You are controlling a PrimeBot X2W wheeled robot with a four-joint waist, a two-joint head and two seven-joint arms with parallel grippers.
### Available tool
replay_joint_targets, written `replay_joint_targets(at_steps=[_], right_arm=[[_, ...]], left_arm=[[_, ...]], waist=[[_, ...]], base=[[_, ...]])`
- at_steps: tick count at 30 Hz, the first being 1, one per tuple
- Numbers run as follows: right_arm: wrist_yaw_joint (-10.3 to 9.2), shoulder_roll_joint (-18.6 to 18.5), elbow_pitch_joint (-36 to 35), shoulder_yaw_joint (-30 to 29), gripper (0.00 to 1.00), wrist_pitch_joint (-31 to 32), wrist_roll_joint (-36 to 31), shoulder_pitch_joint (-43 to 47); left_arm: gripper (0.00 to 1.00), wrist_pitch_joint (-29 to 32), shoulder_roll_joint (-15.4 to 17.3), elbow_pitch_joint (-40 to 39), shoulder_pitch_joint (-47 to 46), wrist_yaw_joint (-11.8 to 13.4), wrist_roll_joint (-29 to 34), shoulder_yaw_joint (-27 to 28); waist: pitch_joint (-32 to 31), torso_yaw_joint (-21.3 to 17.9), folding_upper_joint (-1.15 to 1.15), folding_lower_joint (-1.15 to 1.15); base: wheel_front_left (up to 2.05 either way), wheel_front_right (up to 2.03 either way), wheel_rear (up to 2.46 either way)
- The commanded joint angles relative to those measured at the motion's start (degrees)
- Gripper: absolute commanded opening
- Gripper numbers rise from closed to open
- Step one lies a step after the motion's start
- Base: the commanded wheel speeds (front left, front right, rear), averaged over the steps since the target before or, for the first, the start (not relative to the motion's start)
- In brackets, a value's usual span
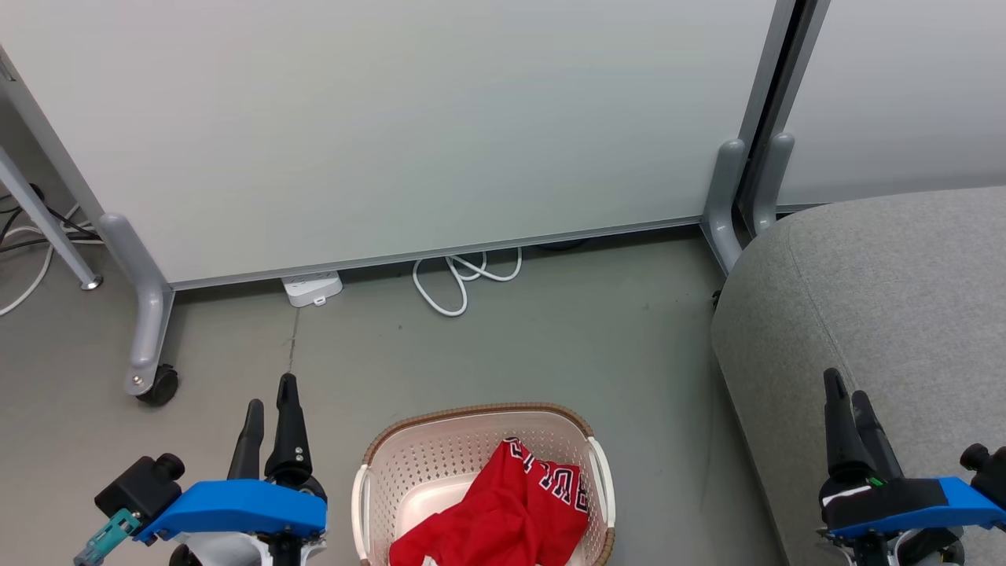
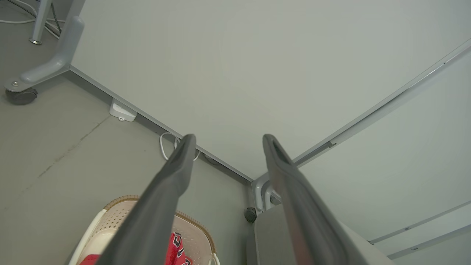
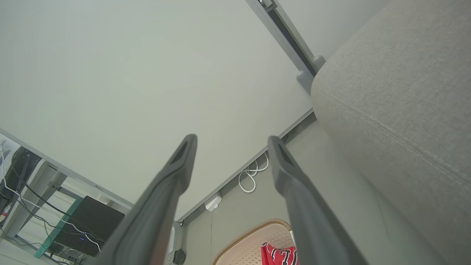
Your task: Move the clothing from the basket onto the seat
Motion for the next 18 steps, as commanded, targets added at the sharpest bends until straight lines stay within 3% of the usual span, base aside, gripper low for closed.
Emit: replay_joint_targets(at_steps=[1,18], right_arm=[[0.08,-0.37,-0.34,-0.12,1.00,-0.56,-1.67,-0.89],[0.11,-0.42,0.46,0.28,1.00,-3.20,-13.83,-0.98]], left_arm=[[1.00,-0.60,0.40,-0.86,-1.09,0.21,1.90,-0.44],[1.00,-3.20,0.43,-0.20,-1.27,0.19,14.69,-2.32]], waist=[[-0.01,0.04,0.00,0.00],[-0.16,0.46,0.00,0.00]], base=[[0.00,0.00,0.00],[0.00,0.00,0.00]])
